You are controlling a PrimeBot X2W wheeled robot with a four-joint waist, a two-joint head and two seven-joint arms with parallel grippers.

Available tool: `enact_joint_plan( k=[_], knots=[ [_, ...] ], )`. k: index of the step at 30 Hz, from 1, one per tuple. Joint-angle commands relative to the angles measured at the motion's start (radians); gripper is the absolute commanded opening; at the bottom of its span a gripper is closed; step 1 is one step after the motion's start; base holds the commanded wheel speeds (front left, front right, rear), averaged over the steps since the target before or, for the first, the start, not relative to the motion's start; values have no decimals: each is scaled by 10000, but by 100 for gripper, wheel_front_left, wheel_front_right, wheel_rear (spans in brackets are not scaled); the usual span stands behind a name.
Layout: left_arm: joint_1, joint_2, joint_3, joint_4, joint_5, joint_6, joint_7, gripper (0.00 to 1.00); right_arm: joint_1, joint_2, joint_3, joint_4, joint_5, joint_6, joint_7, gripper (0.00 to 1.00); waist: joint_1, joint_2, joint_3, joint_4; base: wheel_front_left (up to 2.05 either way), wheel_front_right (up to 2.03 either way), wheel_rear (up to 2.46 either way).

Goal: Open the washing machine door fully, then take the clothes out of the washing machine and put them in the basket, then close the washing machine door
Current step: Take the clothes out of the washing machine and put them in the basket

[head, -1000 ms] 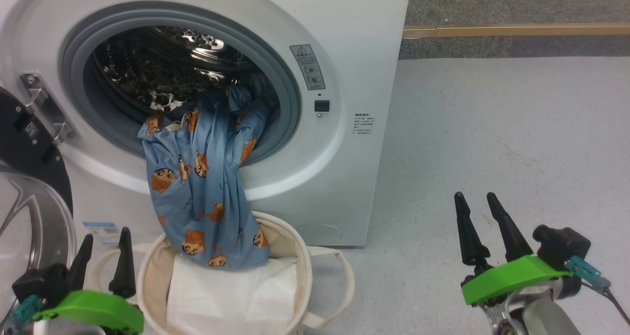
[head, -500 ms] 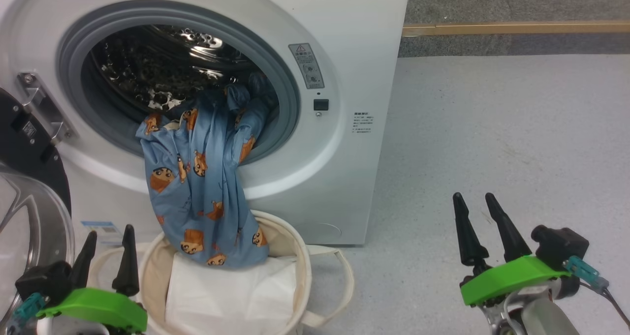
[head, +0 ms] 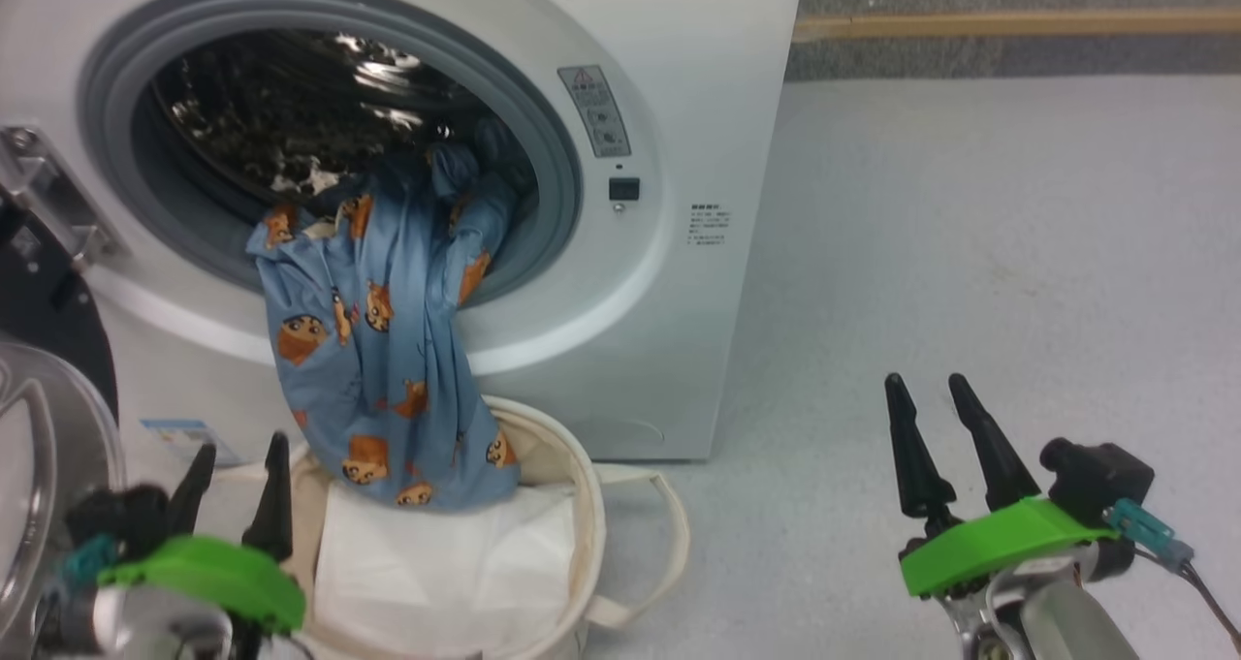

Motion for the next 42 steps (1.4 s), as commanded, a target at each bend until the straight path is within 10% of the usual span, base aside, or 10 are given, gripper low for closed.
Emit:
enact_joint_plan(
  k=[1,22,42],
  knots=[
    [-1041,348,320,-35,23,-122,67,100,-541,37,276,-402,-52,2,-94,100,0,0,252,-75,0,0,0],
    [-8408,706,-1166,6189,1334,-1393,187,100,-1831,174,75,-1306,-88,2,-94,100,0,0,3636,-1226,0,0,0],
    [-10533,1242,-1235,8928,1186,-1319,1167,100,-2219,292,266,-1418,-50,2,-94,100,0,0,4788,-2044,0,0,0]
  ],
)
